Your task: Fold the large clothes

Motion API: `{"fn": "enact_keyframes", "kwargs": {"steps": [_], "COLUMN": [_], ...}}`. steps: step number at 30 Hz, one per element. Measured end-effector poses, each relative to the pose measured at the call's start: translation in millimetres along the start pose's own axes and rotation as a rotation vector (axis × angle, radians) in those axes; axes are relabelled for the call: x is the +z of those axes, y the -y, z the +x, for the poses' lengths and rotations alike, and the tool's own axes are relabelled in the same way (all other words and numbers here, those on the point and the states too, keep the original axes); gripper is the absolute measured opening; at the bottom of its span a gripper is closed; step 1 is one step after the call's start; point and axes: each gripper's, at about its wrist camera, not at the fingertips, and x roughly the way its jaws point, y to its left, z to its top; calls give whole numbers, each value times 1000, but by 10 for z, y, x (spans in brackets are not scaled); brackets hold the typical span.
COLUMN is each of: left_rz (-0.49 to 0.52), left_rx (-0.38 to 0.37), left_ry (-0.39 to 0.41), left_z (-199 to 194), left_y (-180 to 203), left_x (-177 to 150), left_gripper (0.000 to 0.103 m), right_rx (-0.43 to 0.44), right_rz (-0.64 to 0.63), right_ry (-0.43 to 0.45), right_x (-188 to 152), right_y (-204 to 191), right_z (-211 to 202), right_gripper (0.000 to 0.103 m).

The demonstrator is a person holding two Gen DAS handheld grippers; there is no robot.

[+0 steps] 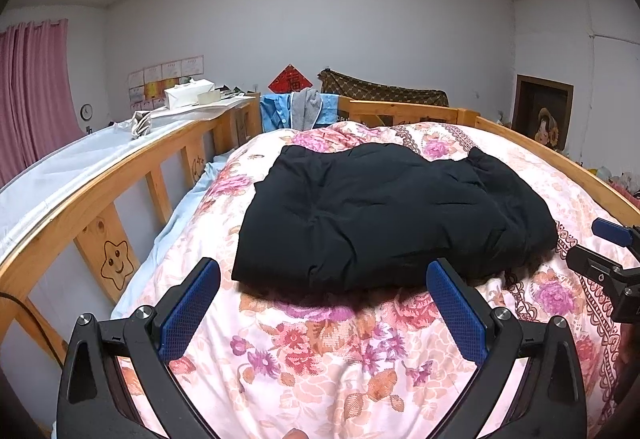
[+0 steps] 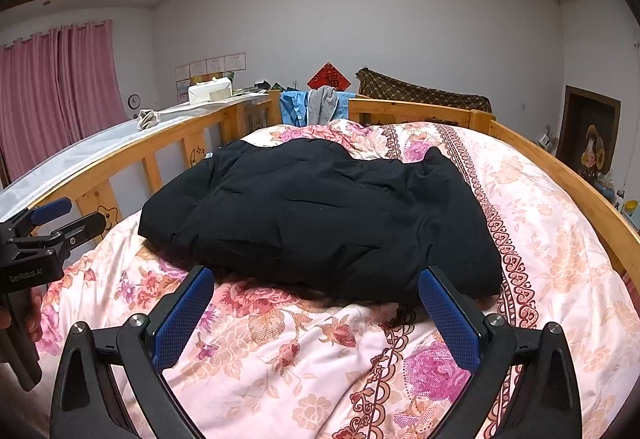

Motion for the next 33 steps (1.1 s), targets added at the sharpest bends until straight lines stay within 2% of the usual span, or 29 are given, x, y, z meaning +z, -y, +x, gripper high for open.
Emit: {"fn": "enact_keyframes", "kwargs": {"steps": [33], "left_rz": [-20], "left_rx": [-14], "left_ry": [-10], "left_z": [1], "left_y": [40], "left_x": [-4], "left_gripper": [101], "right_rx": [-1], "right_rz": [1], "right_ry": [-4], "right_x": [-2], "right_y": [3], "right_z": [4], "right_gripper": [103]}}
